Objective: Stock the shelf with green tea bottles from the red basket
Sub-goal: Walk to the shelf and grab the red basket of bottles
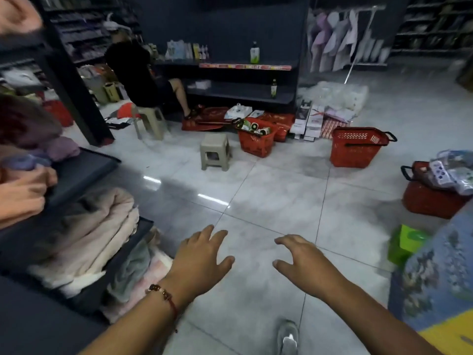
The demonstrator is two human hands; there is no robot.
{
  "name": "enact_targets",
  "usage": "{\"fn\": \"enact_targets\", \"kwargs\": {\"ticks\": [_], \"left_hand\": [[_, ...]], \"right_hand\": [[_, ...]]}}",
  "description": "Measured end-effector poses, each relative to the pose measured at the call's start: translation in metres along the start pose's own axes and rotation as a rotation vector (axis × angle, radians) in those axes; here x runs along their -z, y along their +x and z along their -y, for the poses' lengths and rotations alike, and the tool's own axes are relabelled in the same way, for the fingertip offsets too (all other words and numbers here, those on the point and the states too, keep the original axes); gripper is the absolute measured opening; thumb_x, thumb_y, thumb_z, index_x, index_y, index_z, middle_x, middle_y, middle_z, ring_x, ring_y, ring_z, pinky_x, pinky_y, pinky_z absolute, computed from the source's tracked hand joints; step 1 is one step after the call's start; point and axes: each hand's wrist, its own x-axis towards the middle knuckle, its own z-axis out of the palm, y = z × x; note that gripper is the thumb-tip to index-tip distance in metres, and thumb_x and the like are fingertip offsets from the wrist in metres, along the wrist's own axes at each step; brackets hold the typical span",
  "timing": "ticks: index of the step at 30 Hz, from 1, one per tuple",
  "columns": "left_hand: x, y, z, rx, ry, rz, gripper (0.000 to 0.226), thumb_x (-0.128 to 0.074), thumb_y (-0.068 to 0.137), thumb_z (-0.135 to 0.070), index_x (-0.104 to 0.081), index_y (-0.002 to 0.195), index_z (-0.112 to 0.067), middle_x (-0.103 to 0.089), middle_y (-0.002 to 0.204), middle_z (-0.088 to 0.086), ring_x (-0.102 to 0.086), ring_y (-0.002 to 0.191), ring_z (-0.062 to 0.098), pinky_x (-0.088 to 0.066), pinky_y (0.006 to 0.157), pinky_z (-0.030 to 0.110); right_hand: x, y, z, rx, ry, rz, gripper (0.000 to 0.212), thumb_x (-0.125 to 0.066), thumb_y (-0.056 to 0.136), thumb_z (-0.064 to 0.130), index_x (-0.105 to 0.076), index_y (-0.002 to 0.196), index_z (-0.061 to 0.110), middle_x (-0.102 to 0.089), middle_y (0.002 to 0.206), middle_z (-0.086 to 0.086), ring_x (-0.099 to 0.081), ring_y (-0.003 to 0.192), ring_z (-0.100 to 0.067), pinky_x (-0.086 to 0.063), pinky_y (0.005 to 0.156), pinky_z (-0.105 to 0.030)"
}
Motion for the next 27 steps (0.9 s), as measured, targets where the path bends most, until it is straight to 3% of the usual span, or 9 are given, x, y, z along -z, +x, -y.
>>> {"fn": "enact_targets", "kwargs": {"ticks": [5, 12, 19, 27], "left_hand": [[0.012, 0.131, -0.004, 0.024, 0.010, 0.016, 0.069, -0.043, 0.094, -0.063, -0.024, 0.154, -0.034, -0.018, 0.165, 0.002, -0.030, 0.146, 0.027, -0.029, 0.118, 0.043], [0.039, 0.289, -0.007, 0.116, -0.028, 0.071, 0.069, -0.043, 0.096, -0.062, -0.021, 0.156, -0.034, -0.017, 0.166, 0.001, -0.027, 0.148, 0.026, -0.025, 0.118, 0.041], [0.064, 0.395, 0.016, 0.192, -0.094, 0.036, 0.069, -0.041, 0.096, -0.063, -0.020, 0.156, -0.035, -0.016, 0.166, 0.000, -0.025, 0.149, 0.024, -0.023, 0.119, 0.040], [0.070, 0.546, 0.074, 0.215, -0.130, 0.030, 0.069, -0.040, 0.096, -0.063, -0.021, 0.155, -0.033, -0.017, 0.165, 0.002, -0.027, 0.147, 0.024, -0.025, 0.118, 0.038]], "right_hand": [[0.037, 0.132, -0.032, 0.041, 0.003, 0.008, 0.056, -0.056, 0.095, 0.045, -0.041, 0.147, 0.029, -0.038, 0.152, 0.009, -0.038, 0.139, -0.015, -0.030, 0.113, -0.027], [0.101, 0.298, -0.069, 0.099, -0.071, 0.141, 0.055, -0.055, 0.096, 0.044, -0.041, 0.147, 0.027, -0.042, 0.149, 0.005, -0.040, 0.136, -0.014, -0.030, 0.110, -0.023], [0.154, 0.431, -0.059, 0.194, -0.162, 0.161, 0.055, -0.055, 0.096, 0.045, -0.041, 0.146, 0.027, -0.039, 0.151, 0.006, -0.037, 0.138, -0.012, -0.027, 0.109, -0.021], [0.168, 0.600, -0.044, 0.211, -0.216, 0.187, 0.056, -0.054, 0.095, 0.045, -0.039, 0.147, 0.029, -0.035, 0.155, 0.007, -0.033, 0.142, -0.013, -0.024, 0.113, -0.025]]}}
